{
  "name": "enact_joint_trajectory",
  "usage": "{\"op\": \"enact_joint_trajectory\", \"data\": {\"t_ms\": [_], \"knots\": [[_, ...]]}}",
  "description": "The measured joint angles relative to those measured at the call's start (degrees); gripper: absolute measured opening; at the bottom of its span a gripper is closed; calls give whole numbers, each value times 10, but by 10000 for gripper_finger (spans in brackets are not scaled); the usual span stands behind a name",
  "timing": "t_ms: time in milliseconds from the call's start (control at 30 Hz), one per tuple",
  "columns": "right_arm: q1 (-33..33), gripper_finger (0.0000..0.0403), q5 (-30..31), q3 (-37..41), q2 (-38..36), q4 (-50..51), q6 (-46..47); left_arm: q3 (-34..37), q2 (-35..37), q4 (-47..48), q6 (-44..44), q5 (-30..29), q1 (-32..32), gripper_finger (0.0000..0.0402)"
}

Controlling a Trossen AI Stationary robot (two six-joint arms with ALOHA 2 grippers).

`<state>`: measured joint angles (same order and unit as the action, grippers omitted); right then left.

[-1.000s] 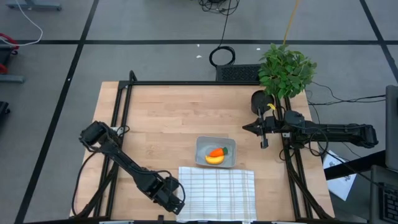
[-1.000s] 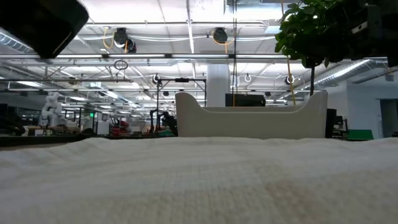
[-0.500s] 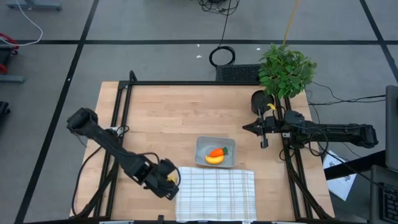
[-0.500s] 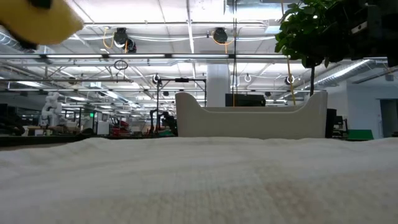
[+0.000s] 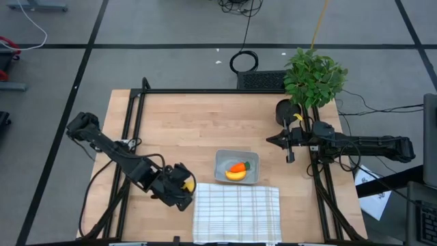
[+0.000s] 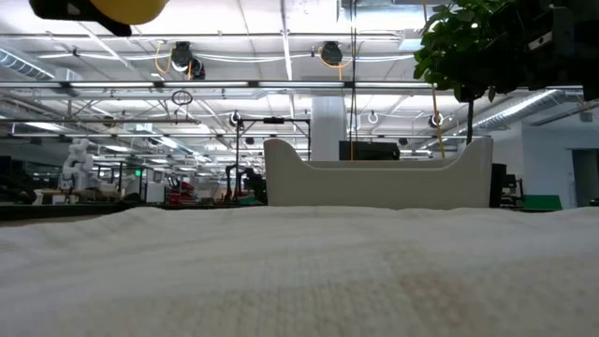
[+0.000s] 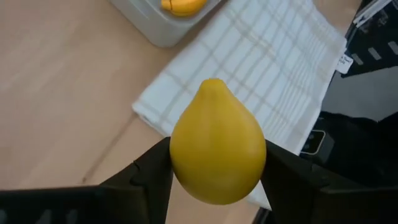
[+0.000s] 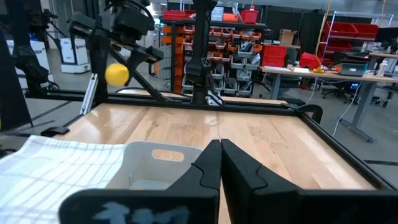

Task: Pick and placing Produce into tupperware
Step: Put the yellow lemon into the gray bin

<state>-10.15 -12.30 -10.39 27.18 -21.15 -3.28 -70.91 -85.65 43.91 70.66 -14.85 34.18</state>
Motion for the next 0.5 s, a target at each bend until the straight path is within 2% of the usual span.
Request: {"op": "enact_joint_trajectory", "data": {"t_ms": [300, 500], "knots": [[0, 0, 0, 0, 0, -4, 11, 0, 23, 42, -25, -25, 0, 196], [0, 0, 0, 0, 0, -5, 22, 0, 51, 44, -82, -64, -5, 204]]}}
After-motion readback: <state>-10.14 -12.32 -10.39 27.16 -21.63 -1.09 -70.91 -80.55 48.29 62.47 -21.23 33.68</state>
